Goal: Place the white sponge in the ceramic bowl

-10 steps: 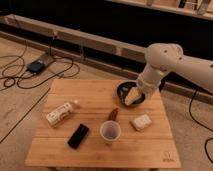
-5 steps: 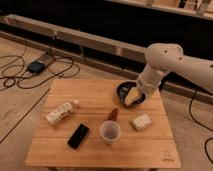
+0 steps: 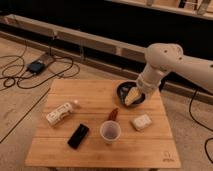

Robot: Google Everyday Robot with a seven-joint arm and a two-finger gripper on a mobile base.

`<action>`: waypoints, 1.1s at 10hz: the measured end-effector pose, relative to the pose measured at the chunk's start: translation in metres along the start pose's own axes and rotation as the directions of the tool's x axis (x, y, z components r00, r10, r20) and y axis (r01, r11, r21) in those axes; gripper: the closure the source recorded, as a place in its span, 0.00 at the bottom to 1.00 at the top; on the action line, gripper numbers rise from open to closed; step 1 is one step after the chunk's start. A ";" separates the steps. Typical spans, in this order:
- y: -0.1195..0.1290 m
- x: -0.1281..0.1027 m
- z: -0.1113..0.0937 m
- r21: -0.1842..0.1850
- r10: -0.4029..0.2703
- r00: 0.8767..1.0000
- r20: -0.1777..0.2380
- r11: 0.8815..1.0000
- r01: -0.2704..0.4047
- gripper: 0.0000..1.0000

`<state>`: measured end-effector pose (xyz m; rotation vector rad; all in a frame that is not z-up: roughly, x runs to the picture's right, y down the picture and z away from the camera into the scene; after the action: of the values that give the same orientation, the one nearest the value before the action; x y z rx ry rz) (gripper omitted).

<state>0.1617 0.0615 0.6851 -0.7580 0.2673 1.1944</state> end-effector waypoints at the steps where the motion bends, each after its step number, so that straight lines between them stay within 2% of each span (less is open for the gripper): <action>1: 0.000 0.000 0.000 0.000 0.000 1.000 0.000 1.000 0.000 0.28; 4: -0.002 0.000 0.001 0.003 0.001 1.000 -0.001 1.000 -0.001 0.28; 7: -0.039 -0.001 0.030 0.070 0.070 0.997 -0.033 0.995 -0.068 0.28; 9: -0.061 -0.008 0.054 0.110 0.147 0.989 -0.029 0.984 -0.143 0.28; 11: -0.079 -0.006 0.071 0.142 0.219 0.975 -0.027 0.967 -0.213 0.28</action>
<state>0.2173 0.0911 0.7712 -0.6447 0.4736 1.3507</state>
